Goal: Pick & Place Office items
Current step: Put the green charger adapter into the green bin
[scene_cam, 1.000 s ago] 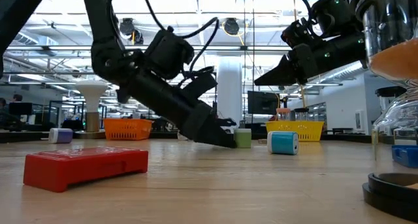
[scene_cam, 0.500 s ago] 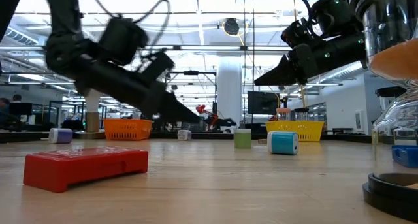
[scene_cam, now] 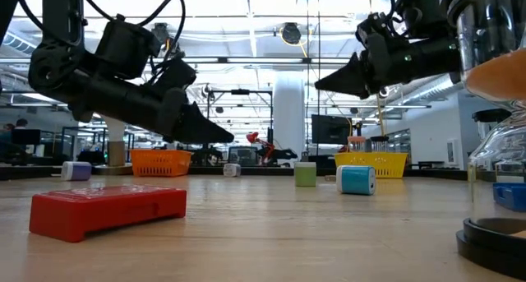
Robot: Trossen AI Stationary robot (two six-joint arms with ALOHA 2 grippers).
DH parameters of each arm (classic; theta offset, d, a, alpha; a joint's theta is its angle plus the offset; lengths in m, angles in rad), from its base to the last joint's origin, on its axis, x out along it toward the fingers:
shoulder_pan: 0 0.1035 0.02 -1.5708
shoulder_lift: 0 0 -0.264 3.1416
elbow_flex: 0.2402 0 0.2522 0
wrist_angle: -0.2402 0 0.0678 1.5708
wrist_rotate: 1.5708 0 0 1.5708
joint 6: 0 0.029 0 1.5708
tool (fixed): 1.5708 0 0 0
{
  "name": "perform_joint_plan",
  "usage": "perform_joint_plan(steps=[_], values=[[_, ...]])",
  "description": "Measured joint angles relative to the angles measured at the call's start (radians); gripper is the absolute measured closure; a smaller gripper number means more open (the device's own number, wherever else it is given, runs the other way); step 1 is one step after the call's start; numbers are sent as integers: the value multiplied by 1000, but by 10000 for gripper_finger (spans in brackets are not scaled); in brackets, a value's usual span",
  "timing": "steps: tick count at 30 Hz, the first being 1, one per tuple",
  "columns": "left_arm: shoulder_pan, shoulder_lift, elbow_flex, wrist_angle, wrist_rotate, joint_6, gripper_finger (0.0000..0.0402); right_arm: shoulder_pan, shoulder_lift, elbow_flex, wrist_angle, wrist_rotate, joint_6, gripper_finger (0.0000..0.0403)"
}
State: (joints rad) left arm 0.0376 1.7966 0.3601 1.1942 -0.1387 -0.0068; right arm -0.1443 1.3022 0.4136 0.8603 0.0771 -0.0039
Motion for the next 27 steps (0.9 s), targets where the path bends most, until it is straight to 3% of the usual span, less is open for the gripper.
perform_joint_plan(steps=[4,10,14,19,27], values=[[0,0,8,3,0,3,309,-5,0,51,-86,8,100,401],[0,0,10,6,0,2,309,0,46,316,-725,144,142,398],[0,0,10,9,0,2,309,2,125,455,-916,110,140,379],[0,0,10,12,2,2,309,19,236,603,-1113,2,128,322],[0,0,11,28,2,2,309,91,361,764,-1304,-1,87,208]])
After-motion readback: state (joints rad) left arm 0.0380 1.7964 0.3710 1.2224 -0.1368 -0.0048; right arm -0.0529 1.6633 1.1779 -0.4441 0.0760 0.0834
